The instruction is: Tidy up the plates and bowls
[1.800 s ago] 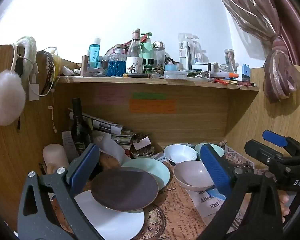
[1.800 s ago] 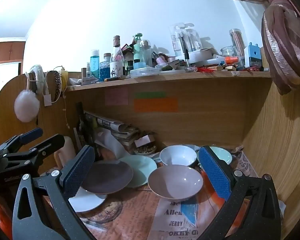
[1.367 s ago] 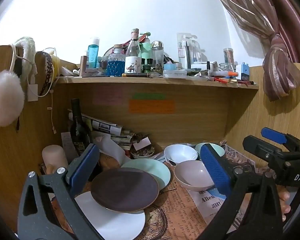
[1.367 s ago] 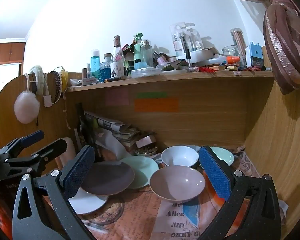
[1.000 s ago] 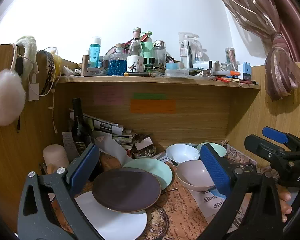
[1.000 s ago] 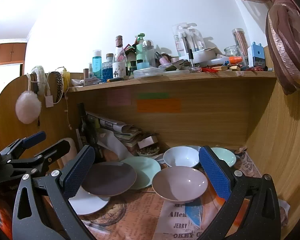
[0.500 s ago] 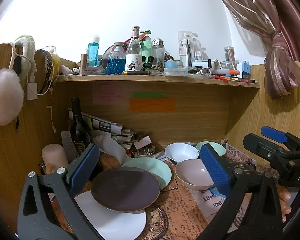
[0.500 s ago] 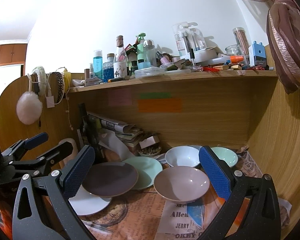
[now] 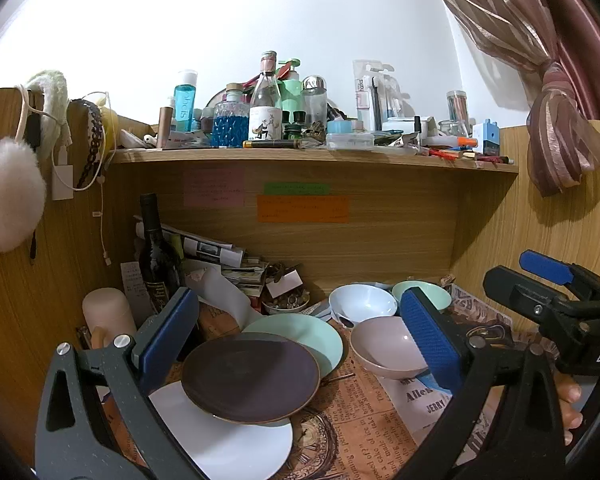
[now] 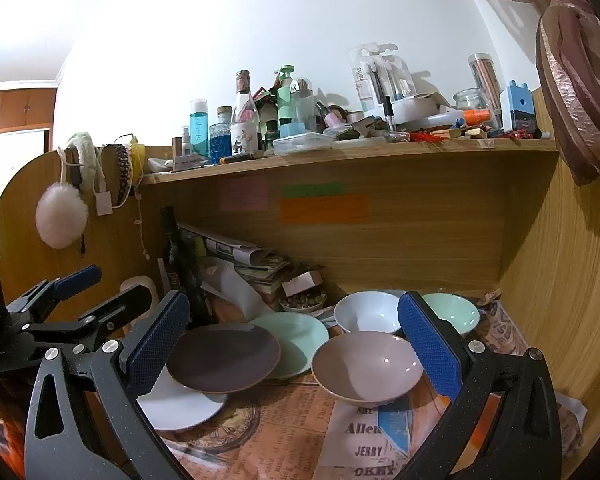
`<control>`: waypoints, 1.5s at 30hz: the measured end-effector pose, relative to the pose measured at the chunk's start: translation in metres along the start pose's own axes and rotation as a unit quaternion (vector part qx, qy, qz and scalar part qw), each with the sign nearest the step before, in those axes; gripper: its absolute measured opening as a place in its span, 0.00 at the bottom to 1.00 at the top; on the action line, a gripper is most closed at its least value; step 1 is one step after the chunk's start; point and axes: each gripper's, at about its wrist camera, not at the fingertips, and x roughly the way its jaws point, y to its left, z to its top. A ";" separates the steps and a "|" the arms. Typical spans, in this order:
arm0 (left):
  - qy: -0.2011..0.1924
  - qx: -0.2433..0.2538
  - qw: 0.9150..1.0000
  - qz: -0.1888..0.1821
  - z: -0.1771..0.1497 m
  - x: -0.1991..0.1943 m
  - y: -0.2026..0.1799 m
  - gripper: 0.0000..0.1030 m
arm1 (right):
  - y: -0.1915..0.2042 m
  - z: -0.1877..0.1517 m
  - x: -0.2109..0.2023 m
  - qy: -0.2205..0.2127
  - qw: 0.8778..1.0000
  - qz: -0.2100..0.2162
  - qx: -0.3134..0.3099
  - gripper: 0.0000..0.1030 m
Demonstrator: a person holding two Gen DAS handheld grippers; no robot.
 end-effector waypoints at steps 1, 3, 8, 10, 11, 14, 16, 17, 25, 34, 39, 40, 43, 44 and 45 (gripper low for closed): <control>0.000 0.000 1.000 0.000 0.000 0.000 0.000 1.00 | 0.000 0.000 0.000 0.000 1.000 0.000 0.000 1.00; 0.002 0.000 1.000 -0.001 0.000 0.000 0.000 1.00 | 0.000 0.000 0.000 0.000 1.000 -0.001 0.000 1.00; 0.003 0.000 1.000 -0.003 0.000 0.001 0.001 1.00 | 0.000 -0.001 0.000 0.000 1.000 -0.001 -0.001 1.00; 0.003 0.000 1.000 -0.003 -0.001 0.001 0.001 1.00 | 0.000 -0.001 0.000 0.001 1.000 0.000 0.001 1.00; 0.004 0.001 1.000 -0.003 -0.001 0.001 0.001 1.00 | -0.001 0.000 0.000 0.001 1.000 0.000 0.001 1.00; 0.005 0.000 1.000 -0.004 -0.001 0.002 0.002 1.00 | -0.001 0.000 0.001 0.001 1.000 0.001 0.003 1.00; 0.005 0.001 1.000 -0.004 -0.002 0.002 0.002 1.00 | -0.001 0.000 0.002 0.001 1.000 0.001 0.003 1.00; 0.005 0.001 1.000 -0.003 -0.002 0.002 0.002 1.00 | -0.001 0.000 0.002 0.001 1.000 0.001 0.003 1.00; 0.007 0.000 1.000 -0.005 -0.002 0.003 0.002 1.00 | -0.001 -0.001 0.003 0.002 1.000 0.002 0.004 1.00; 0.029 0.003 1.000 -0.010 -0.005 0.018 0.004 1.00 | -0.004 -0.004 0.017 0.014 1.000 0.000 0.012 1.00; 0.070 -0.010 0.997 -0.011 -0.014 0.040 0.014 1.00 | -0.008 -0.011 0.033 0.033 0.999 -0.002 0.019 1.00; 0.079 -0.013 0.997 -0.012 -0.016 0.045 0.017 1.00 | -0.010 -0.013 0.039 0.040 0.999 -0.002 0.021 1.00; 0.100 -0.022 0.995 -0.013 -0.024 0.059 0.027 1.00 | -0.012 -0.020 0.054 0.060 0.998 -0.004 0.024 1.00; 0.109 -0.025 0.994 -0.013 -0.027 0.064 0.030 1.00 | -0.013 -0.022 0.059 0.068 0.997 -0.005 0.024 1.00; 0.118 -0.028 0.993 -0.012 -0.030 0.070 0.035 1.00 | -0.015 -0.026 0.065 0.076 0.997 -0.006 0.024 1.00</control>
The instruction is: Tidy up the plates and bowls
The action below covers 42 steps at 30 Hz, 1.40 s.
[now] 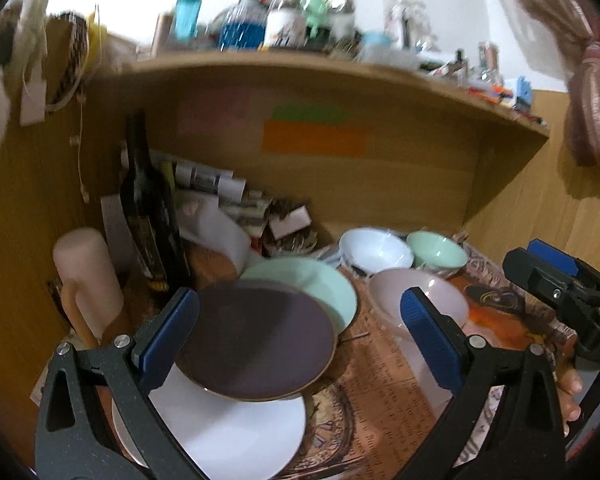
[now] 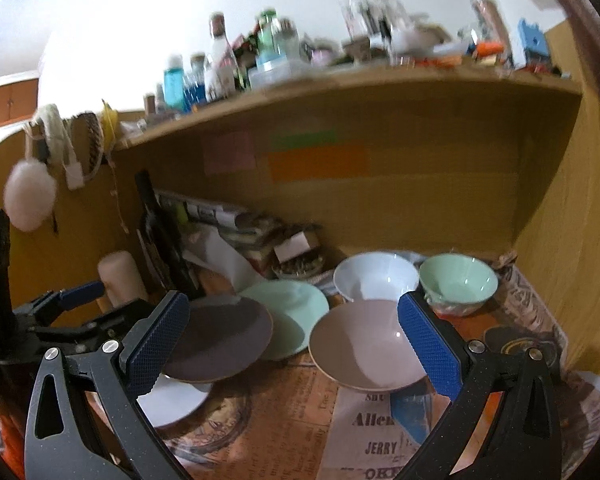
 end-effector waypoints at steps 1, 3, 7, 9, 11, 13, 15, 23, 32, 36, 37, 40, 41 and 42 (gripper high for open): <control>0.008 -0.003 1.000 0.003 -0.002 0.005 0.004 1.00 | -0.001 -0.002 0.007 0.009 1.000 -0.001 0.000 1.00; 0.025 -0.008 1.000 0.017 -0.006 0.019 0.014 1.00 | -0.002 -0.007 0.022 0.028 1.000 -0.002 -0.002 1.00; 0.067 -0.026 0.997 0.016 -0.012 0.044 0.037 1.00 | -0.002 -0.018 0.051 0.067 0.998 0.005 -0.005 1.00; 0.085 -0.031 0.996 0.025 -0.015 0.057 0.050 1.00 | -0.001 -0.023 0.066 0.084 0.996 0.010 -0.003 1.00; 0.097 -0.028 0.994 0.038 -0.017 0.067 0.060 1.00 | 0.000 -0.028 0.080 0.105 0.994 0.021 0.003 1.00; 0.109 -0.024 0.993 0.048 -0.020 0.075 0.071 1.00 | 0.002 -0.032 0.092 0.128 0.991 0.036 0.010 1.00; 0.126 -0.018 0.991 0.051 -0.023 0.084 0.081 1.00 | 0.004 -0.037 0.104 0.146 0.988 0.045 0.015 0.97; 0.178 -0.012 0.983 0.052 -0.027 0.112 0.118 0.93 | 0.017 -0.045 0.137 0.201 0.977 0.070 0.019 0.74; 0.215 -0.030 0.976 0.031 -0.028 0.135 0.143 0.75 | 0.021 -0.052 0.166 0.245 0.967 0.066 0.024 0.50; 0.233 -0.032 0.972 0.012 -0.030 0.144 0.148 0.62 | 0.022 -0.055 0.175 0.262 0.961 0.075 0.037 0.43; 0.235 -0.032 0.972 0.008 -0.030 0.147 0.149 0.57 | 0.022 -0.056 0.177 0.264 0.961 0.074 0.038 0.41; 0.245 -0.029 0.969 -0.004 -0.031 0.153 0.149 0.46 | 0.023 -0.058 0.182 0.270 0.959 0.073 0.040 0.38; 0.249 -0.027 0.968 -0.009 -0.032 0.156 0.149 0.44 | 0.023 -0.058 0.183 0.273 0.958 0.072 0.040 0.37; 0.252 -0.025 0.967 -0.012 -0.032 0.158 0.149 0.43 | 0.023 -0.059 0.184 0.274 0.958 0.072 0.041 0.37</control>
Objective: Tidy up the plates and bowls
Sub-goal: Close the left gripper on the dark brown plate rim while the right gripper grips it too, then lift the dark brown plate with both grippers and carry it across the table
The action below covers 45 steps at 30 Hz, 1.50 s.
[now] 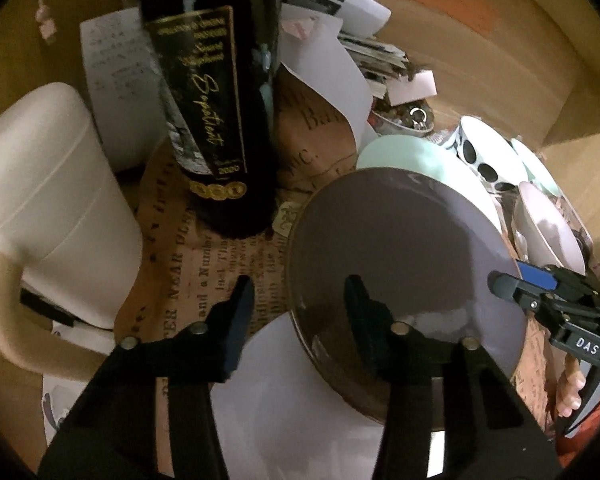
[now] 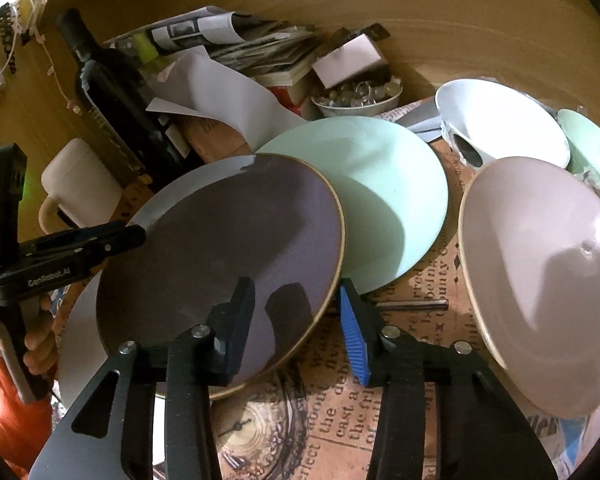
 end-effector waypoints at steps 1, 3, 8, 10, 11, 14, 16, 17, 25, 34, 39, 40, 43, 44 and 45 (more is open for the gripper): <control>0.001 0.002 1.000 -0.001 0.001 0.001 0.000 0.40 | 0.000 0.000 0.001 0.001 1.000 0.000 0.000 0.35; 0.007 0.007 1.000 -0.006 0.002 0.005 -0.001 0.33 | 0.000 0.001 0.003 0.004 1.000 0.000 0.001 0.34; 0.017 0.010 1.000 -0.018 0.004 0.011 -0.001 0.32 | -0.001 0.003 0.005 0.009 1.000 0.003 0.007 0.29; 0.019 0.013 1.000 -0.019 0.005 0.013 -0.002 0.32 | -0.002 0.003 0.006 0.007 1.000 0.006 0.012 0.28; 0.022 0.016 0.999 -0.023 0.006 0.014 -0.003 0.32 | -0.003 0.003 0.006 0.007 1.000 0.008 0.013 0.27; 0.022 0.021 0.999 -0.020 0.006 0.013 -0.004 0.32 | -0.004 0.004 0.006 0.006 1.000 0.009 0.016 0.26; 0.022 0.020 0.999 -0.019 0.006 0.013 -0.003 0.32 | -0.003 0.004 0.005 0.004 1.000 0.006 0.015 0.26; 0.022 0.018 0.999 -0.018 0.006 0.012 -0.003 0.32 | -0.002 0.004 0.005 0.003 1.000 0.004 0.014 0.25; 0.013 0.026 0.999 -0.019 -0.001 0.006 -0.008 0.32 | -0.008 0.007 0.000 -0.003 1.000 -0.001 0.023 0.25; -0.014 0.027 0.999 -0.017 -0.006 -0.011 -0.014 0.31 | -0.007 0.007 -0.017 -0.022 1.000 0.003 0.018 0.23; -0.027 0.026 0.999 -0.021 -0.012 -0.025 -0.020 0.31 | -0.006 0.004 -0.032 -0.034 0.999 0.004 0.012 0.23; -0.028 0.025 0.999 -0.021 -0.012 -0.027 -0.021 0.31 | -0.007 0.003 -0.035 -0.036 0.999 0.006 0.012 0.23; -0.034 0.027 0.999 -0.022 -0.016 -0.035 -0.027 0.31 | -0.007 -0.002 -0.046 -0.041 0.999 0.008 0.012 0.23; -0.035 0.027 0.999 -0.022 -0.017 -0.038 -0.030 0.31 | -0.007 -0.004 -0.048 -0.043 0.999 0.008 0.011 0.23; -0.036 0.027 0.999 -0.022 -0.019 -0.041 -0.032 0.31 | -0.008 -0.006 -0.052 -0.045 0.999 0.007 0.010 0.23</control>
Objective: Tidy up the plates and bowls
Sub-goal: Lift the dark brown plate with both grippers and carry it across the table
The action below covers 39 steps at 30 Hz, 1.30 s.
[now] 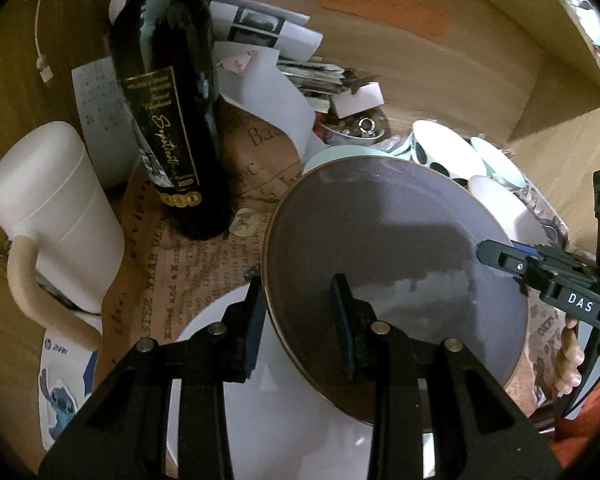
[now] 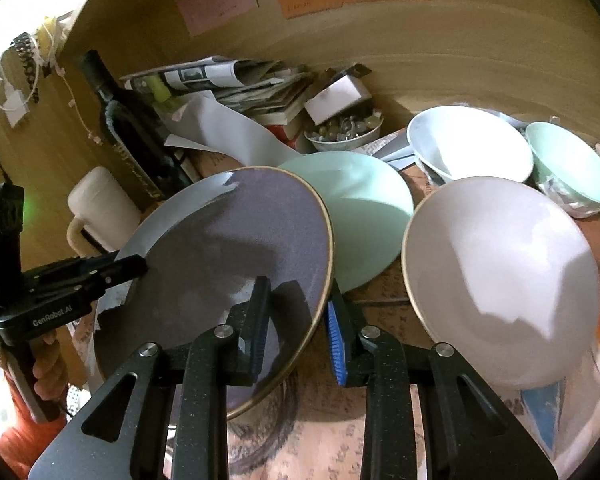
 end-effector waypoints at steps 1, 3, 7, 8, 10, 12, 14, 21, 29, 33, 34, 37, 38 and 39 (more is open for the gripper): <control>-0.001 0.001 1.000 0.000 -0.002 -0.003 -0.003 0.31 | 0.000 -0.002 -0.004 -0.003 1.000 0.000 -0.001 0.23; -0.003 0.002 1.000 -0.001 -0.004 -0.008 -0.010 0.31 | -0.001 -0.005 -0.012 -0.007 1.000 0.000 -0.001 0.23; -0.008 0.005 1.000 -0.001 -0.011 -0.017 -0.022 0.31 | -0.004 -0.012 -0.027 -0.012 1.000 0.002 0.002 0.23; -0.008 0.006 1.000 -0.002 -0.013 -0.020 -0.026 0.31 | -0.004 -0.013 -0.029 -0.013 1.000 0.001 0.003 0.23; -0.008 0.008 1.000 -0.004 -0.018 -0.025 -0.032 0.31 | -0.005 -0.017 -0.035 -0.016 1.000 -0.001 0.003 0.23; -0.009 0.011 1.000 -0.006 -0.022 -0.028 -0.038 0.31 | -0.007 -0.022 -0.041 -0.018 1.000 -0.002 0.003 0.23; -0.009 0.012 1.000 -0.006 -0.025 -0.031 -0.044 0.31 | -0.009 -0.026 -0.046 -0.018 1.000 -0.002 0.004 0.23; -0.007 0.014 1.000 -0.008 -0.042 -0.037 -0.066 0.31 | -0.019 -0.045 -0.064 -0.018 1.000 -0.004 0.009 0.23; 0.000 0.017 1.000 -0.014 -0.058 -0.041 -0.090 0.31 | -0.031 -0.067 -0.084 -0.017 1.000 -0.011 0.012 0.23; 0.006 0.023 1.000 -0.020 -0.066 -0.040 -0.102 0.31 | -0.038 -0.076 -0.092 -0.016 1.000 -0.016 0.019 0.23; 0.007 0.025 0.999 -0.021 -0.068 -0.041 -0.105 0.31 | -0.041 -0.078 -0.094 -0.015 1.000 -0.017 0.021 0.23; 0.012 0.030 0.999 -0.027 -0.074 -0.040 -0.115 0.31 | -0.047 -0.084 -0.099 -0.013 0.999 -0.020 0.026 0.23; 0.014 0.032 0.999 -0.028 -0.076 -0.039 -0.118 0.31 | -0.050 -0.087 -0.100 -0.013 0.999 -0.021 0.028 0.23; 0.016 0.034 0.999 -0.030 -0.077 -0.038 -0.121 0.31 | -0.052 -0.089 -0.102 -0.012 0.999 -0.024 0.028 0.23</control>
